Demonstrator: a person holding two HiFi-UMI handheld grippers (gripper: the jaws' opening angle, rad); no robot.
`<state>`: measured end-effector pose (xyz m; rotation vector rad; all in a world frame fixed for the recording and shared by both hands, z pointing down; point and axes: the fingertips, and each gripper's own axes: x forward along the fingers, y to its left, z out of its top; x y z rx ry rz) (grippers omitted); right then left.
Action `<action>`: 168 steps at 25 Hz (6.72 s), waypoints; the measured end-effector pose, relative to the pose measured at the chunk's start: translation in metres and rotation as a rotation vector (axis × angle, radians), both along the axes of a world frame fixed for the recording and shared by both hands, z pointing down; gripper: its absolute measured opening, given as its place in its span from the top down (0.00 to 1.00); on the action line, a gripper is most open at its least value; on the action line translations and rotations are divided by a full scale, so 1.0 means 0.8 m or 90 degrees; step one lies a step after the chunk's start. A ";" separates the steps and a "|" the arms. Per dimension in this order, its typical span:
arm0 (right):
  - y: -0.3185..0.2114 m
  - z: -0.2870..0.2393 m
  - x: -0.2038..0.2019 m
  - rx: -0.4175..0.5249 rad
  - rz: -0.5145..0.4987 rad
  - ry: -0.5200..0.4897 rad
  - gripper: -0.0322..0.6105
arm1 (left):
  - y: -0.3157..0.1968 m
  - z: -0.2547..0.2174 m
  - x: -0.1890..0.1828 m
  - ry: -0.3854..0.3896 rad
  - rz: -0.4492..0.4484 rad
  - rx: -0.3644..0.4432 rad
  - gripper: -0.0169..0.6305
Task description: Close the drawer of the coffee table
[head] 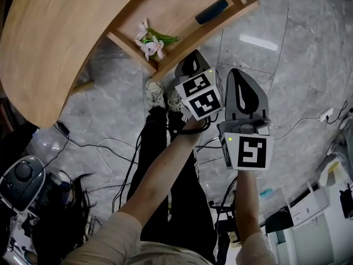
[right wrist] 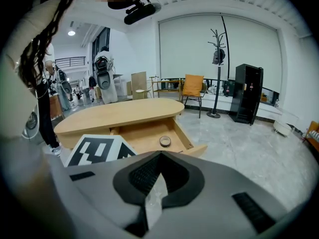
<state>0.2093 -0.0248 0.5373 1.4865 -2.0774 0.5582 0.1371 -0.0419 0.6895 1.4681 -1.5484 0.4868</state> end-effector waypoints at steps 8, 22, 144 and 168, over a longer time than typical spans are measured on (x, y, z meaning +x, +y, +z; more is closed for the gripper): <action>-0.010 -0.011 0.010 0.010 0.000 0.006 0.94 | -0.001 0.007 -0.005 -0.002 -0.068 -0.065 0.96; -0.018 -0.025 0.002 0.028 -0.022 0.000 0.94 | 0.000 0.006 -0.005 0.003 -0.065 -0.078 0.96; -0.089 -0.037 -0.113 0.060 -0.128 0.000 0.94 | -0.194 -0.037 -0.206 -0.164 -0.067 0.137 0.96; -0.084 -0.068 -0.150 0.082 -0.149 -0.013 0.94 | -0.187 -0.059 -0.175 -0.098 -0.027 0.118 0.96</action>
